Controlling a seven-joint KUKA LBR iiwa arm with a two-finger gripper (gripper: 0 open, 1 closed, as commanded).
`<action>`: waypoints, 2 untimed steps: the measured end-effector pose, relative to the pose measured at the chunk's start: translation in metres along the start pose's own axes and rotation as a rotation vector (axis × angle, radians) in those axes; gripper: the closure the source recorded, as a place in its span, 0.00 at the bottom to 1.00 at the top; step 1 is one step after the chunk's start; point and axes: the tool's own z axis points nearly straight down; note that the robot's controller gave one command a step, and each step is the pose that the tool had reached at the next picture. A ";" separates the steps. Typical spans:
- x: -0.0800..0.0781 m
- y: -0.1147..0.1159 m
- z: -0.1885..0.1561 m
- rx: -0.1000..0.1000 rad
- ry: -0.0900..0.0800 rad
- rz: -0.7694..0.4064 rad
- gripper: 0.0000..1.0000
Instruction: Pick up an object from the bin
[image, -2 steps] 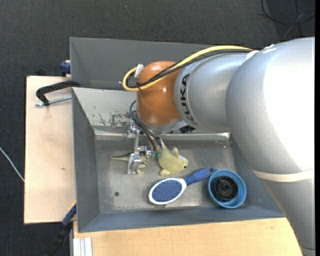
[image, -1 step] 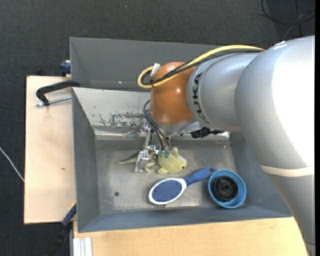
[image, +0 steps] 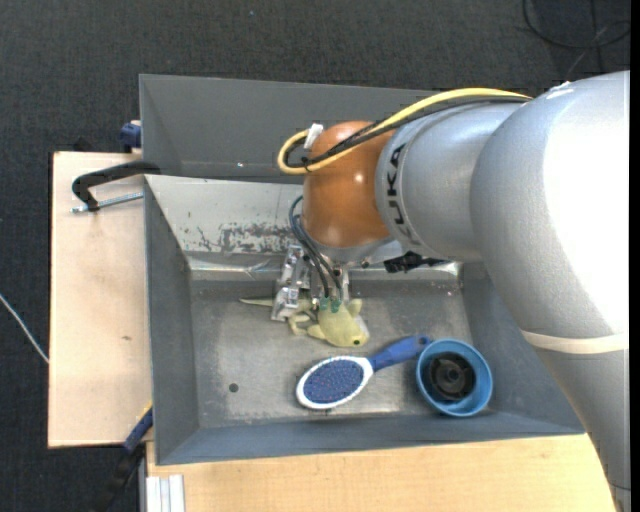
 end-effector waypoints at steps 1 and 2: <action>0.004 -0.001 0.003 0.004 0.013 -0.001 0.00; 0.000 0.000 0.000 0.001 0.002 0.001 1.00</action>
Offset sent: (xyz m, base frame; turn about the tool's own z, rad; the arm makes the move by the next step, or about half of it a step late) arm 0.0000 0.0000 0.0000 0.0000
